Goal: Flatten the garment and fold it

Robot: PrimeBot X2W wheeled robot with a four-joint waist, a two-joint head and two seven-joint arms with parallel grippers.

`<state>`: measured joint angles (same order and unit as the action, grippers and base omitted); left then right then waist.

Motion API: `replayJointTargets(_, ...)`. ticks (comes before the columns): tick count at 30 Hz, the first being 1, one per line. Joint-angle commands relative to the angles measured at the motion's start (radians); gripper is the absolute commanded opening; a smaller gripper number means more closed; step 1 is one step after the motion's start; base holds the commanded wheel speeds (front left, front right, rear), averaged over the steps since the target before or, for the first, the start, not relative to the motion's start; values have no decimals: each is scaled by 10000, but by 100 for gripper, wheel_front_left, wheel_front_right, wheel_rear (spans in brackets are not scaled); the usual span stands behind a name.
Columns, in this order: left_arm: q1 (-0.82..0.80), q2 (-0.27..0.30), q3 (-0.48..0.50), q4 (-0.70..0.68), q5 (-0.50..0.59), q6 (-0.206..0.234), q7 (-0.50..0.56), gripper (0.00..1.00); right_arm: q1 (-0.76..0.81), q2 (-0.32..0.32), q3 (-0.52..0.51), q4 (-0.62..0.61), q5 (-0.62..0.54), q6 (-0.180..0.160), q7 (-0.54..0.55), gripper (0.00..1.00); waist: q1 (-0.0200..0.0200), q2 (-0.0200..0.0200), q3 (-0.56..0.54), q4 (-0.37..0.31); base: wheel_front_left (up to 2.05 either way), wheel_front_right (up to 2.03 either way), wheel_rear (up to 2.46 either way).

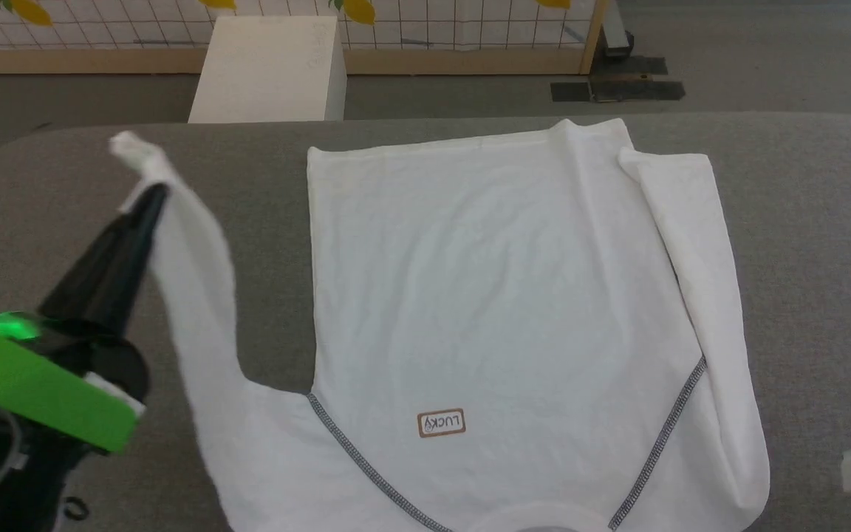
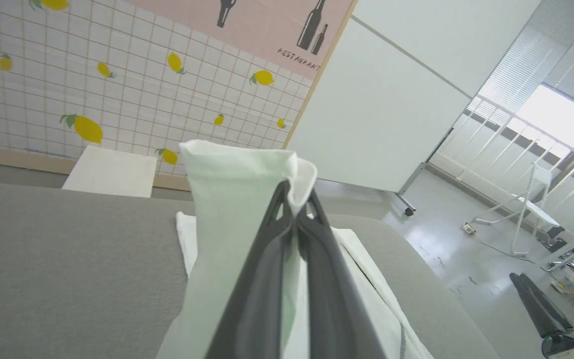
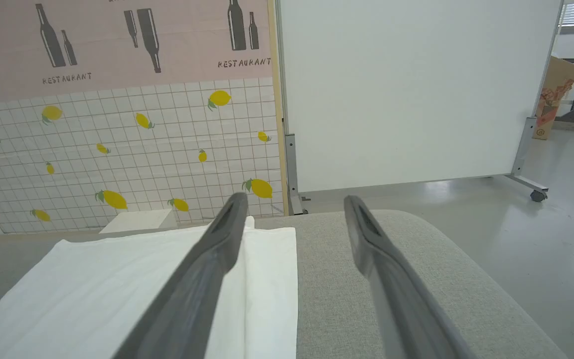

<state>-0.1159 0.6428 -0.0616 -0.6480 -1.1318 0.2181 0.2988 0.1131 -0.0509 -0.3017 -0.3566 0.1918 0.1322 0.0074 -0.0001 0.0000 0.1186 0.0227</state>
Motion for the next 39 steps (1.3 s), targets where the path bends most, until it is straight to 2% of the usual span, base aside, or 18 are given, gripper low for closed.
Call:
replayJointTargets(1, -429, -150, -521, -264, 170, 4, 175, 0, -118, 7, -112, -91, -13, -15, -50, 100, 1, 0, 86, -75, 0, 0, 0)
replayJointTargets(5, -1395, -823, -2398, -718, 523, -61, 738, 0, -276, 7, -380, -229, -74, -15, 33, 100, 1, 0, 207, -110, 0, 0, 0)
replayJointTargets(7, -1925, -1473, -3523, -646, 854, -52, 928, 0, -341, 7, -516, -297, -66, -15, 69, 100, 1, 0, 312, -100, 0, 0, 0)
replayJointTargets(10, -2369, -2591, -5131, -42, 1367, -47, 1000, 0, -402, 7, -633, -309, -28, -15, 75, 100, 1, 0, 439, -97, 0, 0, 0)
replayJointTargets(14, -2576, -3716, -6893, 1497, 2322, -349, 693, 0, -444, 7, -619, -275, 48, -15, 47, 100, 1, 0, 667, -130, 0, 0, 0)
replayJointTargets(19, -2578, -4997, -7970, 4019, 2819, -673, -75, 0, -554, 7, -386, -218, 128, -15, -5, 100, 1, 0, 995, -269, 0, 0, 0)
replayJointTargets(20, -2773, -5413, -8395, 5645, 3190, -922, -557, 0, -612, 7, -275, -179, 141, -15, -41, 100, 1, 0, 1206, -377, 0, 0, 0)
replayJointTargets(29, -3339, -5890, -9178, 9830, 3394, -1196, -1413, 0, -731, 7, -58, 40, 143, -15, -107, 100, 1, 0, 1451, -630, 0, 0, 0)
replayJointTargets(30, -3400, -5905, -9253, 10191, 3328, -1229, -1513, 5, -747, 7, -23, 70, 142, -15, -107, 100, 1, 0, 1443, -650, 0, 0, 0)
replayJointTargets(31, -3464, -5913, -9338, 10408, 3279, -1279, -1594, 99, -758, 7, 6, 92, 141, -15, -103, 100, 1, 0, 1434, -663, 0, 0, 0)
replayJointTargets(36, -3882, -5922, -9784, 10318, 2391, -1533, -2058, 100, -708, 7, 5, 158, 120, -15, -50, 100, 1, 0, 1239, -579, 0, 0, 0)
replayJointTargets(39, -4213, -5923, -9528, 9908, 1872, -1510, -2447, 100, -610, 7, -81, 108, 80, -15, 44, 100, 1, 0, 1067, -473, 0, 0, 0)
